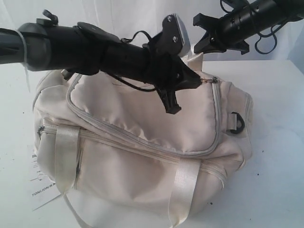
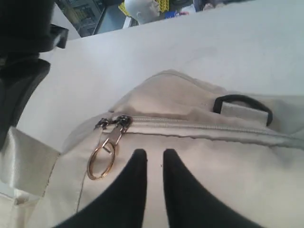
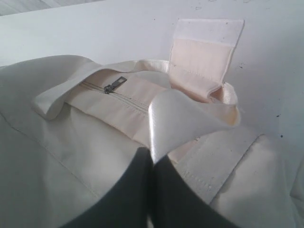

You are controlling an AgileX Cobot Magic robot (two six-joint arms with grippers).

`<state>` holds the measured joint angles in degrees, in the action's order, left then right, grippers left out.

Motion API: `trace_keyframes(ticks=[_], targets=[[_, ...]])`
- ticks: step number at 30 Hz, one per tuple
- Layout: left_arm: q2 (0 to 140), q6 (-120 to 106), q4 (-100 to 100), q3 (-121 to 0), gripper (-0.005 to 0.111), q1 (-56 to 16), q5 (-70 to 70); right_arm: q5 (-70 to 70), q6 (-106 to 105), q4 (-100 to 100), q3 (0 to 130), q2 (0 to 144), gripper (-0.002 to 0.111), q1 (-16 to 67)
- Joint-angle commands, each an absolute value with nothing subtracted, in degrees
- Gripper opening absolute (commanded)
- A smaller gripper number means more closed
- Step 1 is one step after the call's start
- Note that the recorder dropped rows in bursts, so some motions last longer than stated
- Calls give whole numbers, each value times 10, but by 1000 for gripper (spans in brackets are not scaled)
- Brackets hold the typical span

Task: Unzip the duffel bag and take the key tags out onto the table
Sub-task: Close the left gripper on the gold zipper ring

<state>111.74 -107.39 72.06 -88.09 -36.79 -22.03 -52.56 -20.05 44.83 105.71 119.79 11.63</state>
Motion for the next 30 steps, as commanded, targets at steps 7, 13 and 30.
trace_keyframes(ticks=[7, 13, 30], targets=[[1159, -1214, 737, -886, 54, -401, -77, -527, -208, 456, 1062, 1186, 0, 112], [1170, -1214, 737, -905, 49, -403, -60, -529, -208, 456, 1062, 1186, 0, 112], [1208, -1214, 735, -955, 47, -407, -60, -537, -208, 456, 1062, 1186, 0, 112]])
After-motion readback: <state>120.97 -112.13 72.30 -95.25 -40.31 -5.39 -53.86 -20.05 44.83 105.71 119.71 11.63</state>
